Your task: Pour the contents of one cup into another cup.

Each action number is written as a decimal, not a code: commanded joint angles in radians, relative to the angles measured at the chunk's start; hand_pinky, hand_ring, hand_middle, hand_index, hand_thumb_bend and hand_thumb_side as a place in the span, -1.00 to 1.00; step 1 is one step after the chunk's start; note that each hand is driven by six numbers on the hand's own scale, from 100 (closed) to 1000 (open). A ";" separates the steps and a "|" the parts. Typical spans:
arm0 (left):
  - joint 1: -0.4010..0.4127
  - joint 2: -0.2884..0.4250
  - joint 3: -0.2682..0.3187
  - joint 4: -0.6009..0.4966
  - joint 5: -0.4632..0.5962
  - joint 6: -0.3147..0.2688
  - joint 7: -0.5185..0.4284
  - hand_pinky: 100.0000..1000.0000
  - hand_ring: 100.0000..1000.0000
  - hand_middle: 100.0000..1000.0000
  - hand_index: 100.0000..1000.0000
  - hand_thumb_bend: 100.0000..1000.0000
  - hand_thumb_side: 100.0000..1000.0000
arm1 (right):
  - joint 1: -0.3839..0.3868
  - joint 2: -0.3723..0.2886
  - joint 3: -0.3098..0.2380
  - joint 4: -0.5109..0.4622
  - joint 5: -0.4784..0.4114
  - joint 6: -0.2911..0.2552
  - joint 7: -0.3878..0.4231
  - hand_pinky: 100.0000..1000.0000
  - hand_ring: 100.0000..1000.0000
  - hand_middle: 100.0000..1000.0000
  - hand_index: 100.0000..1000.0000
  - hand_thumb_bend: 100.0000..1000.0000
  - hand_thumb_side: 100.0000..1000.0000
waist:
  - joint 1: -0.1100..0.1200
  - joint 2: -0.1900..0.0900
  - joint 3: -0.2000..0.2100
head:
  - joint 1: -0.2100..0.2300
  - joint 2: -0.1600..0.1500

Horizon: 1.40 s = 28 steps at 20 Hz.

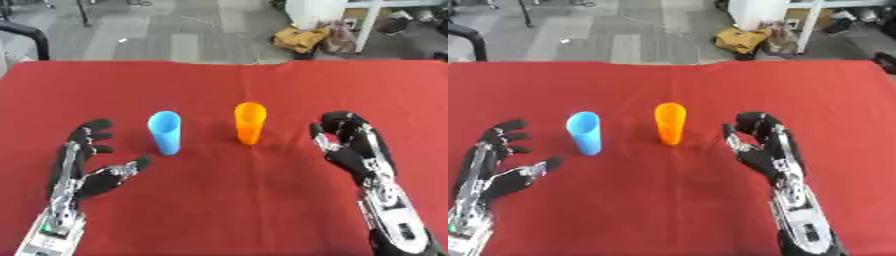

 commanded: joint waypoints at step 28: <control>-0.267 -0.008 -0.018 0.333 0.094 -0.065 -0.057 0.11 0.28 0.44 0.44 0.92 -0.73 | -0.027 0.016 0.014 -0.010 0.002 -0.003 0.020 0.46 0.17 0.07 0.17 -0.54 -1.00 | -0.009 0.009 -0.046 | 0.032 -0.029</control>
